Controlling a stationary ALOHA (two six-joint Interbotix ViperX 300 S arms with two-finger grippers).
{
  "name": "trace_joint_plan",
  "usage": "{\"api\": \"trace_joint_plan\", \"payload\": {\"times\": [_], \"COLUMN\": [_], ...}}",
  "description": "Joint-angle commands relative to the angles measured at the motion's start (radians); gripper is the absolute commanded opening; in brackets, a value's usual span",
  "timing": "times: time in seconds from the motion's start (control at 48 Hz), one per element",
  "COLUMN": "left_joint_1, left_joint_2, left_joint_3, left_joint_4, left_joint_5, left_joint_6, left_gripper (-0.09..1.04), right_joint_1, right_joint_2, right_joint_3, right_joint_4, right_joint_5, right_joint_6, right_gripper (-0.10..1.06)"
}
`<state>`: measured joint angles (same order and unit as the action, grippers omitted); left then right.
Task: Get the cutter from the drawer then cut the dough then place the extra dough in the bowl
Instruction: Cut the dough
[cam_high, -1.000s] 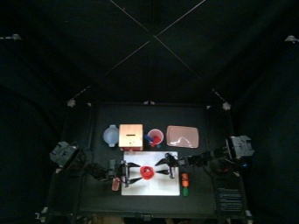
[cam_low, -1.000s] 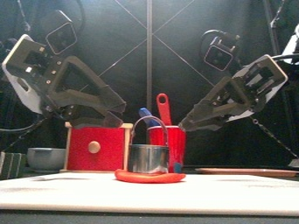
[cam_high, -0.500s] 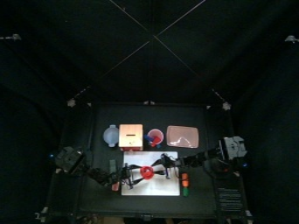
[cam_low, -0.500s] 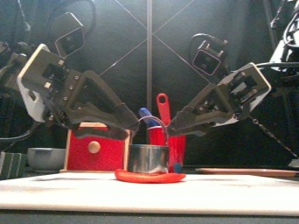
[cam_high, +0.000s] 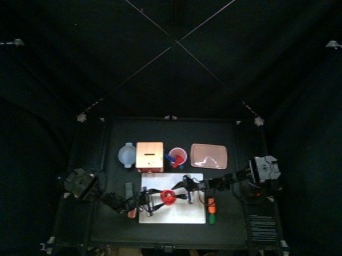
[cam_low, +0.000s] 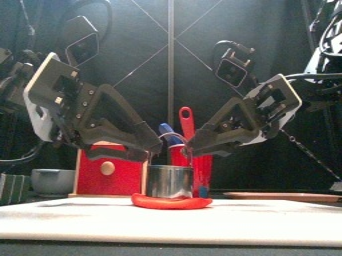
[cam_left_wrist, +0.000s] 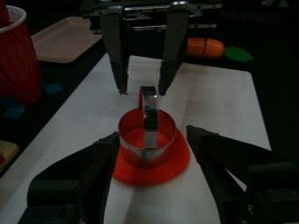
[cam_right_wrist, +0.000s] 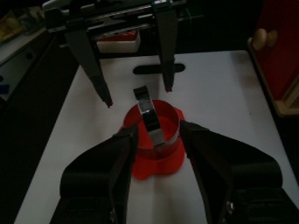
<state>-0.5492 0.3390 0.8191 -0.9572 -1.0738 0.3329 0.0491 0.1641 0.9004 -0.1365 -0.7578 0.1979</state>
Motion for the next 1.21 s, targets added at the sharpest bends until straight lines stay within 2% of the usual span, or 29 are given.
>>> {"api": "trace_joint_plan", "payload": {"times": [0.021, 0.25, 0.542, 0.938, 1.208], "left_joint_1": [0.002, 0.003, 0.005, 0.006, 0.015], "left_joint_2": [-0.011, -0.009, -0.009, 0.0, 0.0], "left_joint_3": [-0.02, -0.021, -0.025, -0.025, -0.025], "left_joint_4": [0.0, 0.0, 0.002, 0.0, 0.0], "left_joint_5": [-0.009, -0.011, -0.006, -0.002, -0.002], "left_joint_6": [0.002, 0.002, 0.002, 0.0, 0.002], "left_gripper": [0.95, 0.94, 0.79, 0.78, 0.76], "right_joint_1": [-0.003, -0.003, -0.002, 0.0, 0.002], "right_joint_2": [-0.014, 0.005, 0.006, 0.011, 0.012], "right_joint_3": [-0.021, -0.035, -0.035, -0.037, -0.038], "right_joint_4": [-0.002, -0.009, -0.011, -0.011, -0.011], "right_joint_5": [-0.009, -0.003, 0.003, 0.014, 0.015], "right_joint_6": [0.0, 0.002, 0.003, 0.003, 0.003], "right_gripper": [0.8, 0.8, 0.8, 0.7, 0.69]}}
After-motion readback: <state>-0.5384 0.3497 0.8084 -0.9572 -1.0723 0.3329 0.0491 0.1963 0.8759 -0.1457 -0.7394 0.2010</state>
